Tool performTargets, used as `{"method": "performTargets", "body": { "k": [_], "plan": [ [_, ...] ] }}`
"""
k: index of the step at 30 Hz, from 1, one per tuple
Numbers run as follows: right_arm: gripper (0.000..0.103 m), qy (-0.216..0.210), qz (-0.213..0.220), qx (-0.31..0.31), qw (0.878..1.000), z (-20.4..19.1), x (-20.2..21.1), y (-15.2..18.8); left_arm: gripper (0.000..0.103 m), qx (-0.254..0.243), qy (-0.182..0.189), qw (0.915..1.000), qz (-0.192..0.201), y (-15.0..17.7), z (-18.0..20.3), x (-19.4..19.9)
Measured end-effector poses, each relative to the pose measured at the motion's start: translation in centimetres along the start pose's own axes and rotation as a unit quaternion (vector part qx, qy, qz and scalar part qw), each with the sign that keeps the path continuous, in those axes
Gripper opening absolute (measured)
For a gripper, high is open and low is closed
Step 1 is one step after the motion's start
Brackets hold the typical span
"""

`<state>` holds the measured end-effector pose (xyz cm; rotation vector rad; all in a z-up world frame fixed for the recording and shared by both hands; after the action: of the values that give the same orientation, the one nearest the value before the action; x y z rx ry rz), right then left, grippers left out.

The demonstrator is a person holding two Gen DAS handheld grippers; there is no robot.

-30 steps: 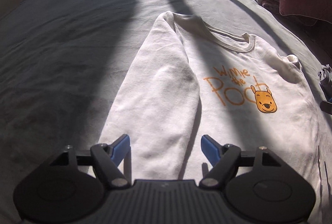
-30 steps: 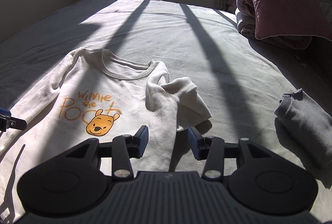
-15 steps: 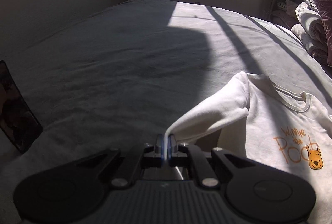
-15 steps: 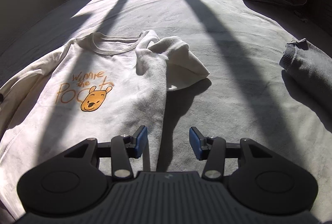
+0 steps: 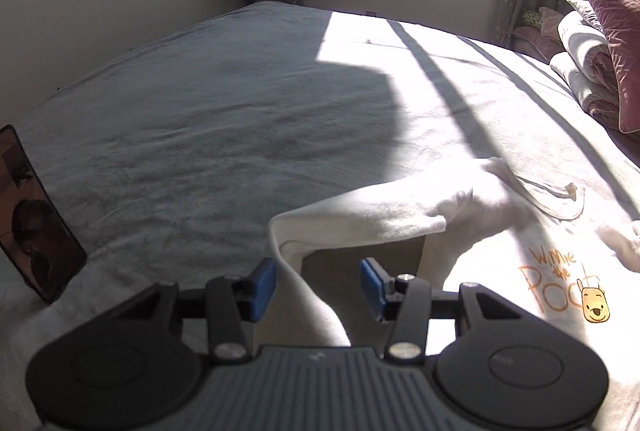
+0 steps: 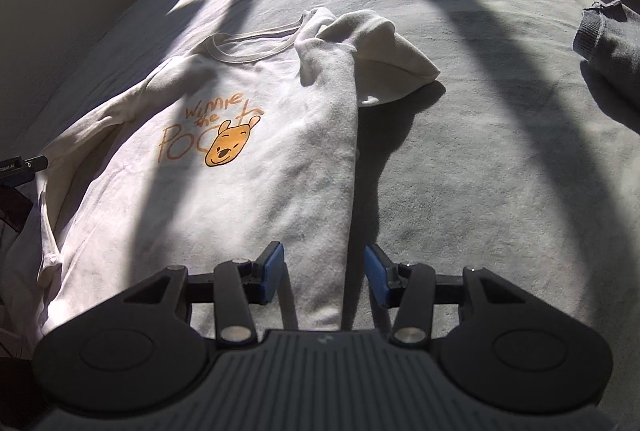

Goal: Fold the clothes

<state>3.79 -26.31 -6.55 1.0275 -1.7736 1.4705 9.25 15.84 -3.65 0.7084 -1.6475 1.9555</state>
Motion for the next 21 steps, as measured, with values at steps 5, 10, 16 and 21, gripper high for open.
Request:
{"method": "performTargets", "body": {
  "k": [5,10,16,21],
  "plan": [
    [0.017,-0.017,-0.001,-0.008,1.0,-0.2,0.7,0.2,0.049,-0.009,0.053,0.9984,-0.019,1.3,2.3,-0.1],
    [0.011,-0.047,0.014,-0.015,0.999,-1.0,2.1,0.0,0.049,-0.02,0.121,0.9913,-0.048,2.6,5.9,-0.6],
    [0.011,-0.132,0.03,-0.064,0.989,-3.3,2.5,-1.7,0.05,-0.028,0.226,0.9699,-0.085,4.1,10.4,-0.9],
    [0.01,-0.18,0.003,-0.109,0.978,-5.0,0.0,-2.7,0.06,-0.03,0.309,0.9435,-0.116,5.6,13.9,-0.9]
  ]
}}
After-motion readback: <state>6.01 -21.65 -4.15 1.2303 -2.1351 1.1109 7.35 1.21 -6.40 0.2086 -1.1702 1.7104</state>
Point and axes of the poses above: each gripper's, at about its wrist camera, not at the fingertips, and x roughly against the way its jaws point, z to its right, y to its underside, the point moved 5 cm from there along -x, roughly the way its jaws point, and after that the axes turned 9 degrees about y, right-handed, at the moved point
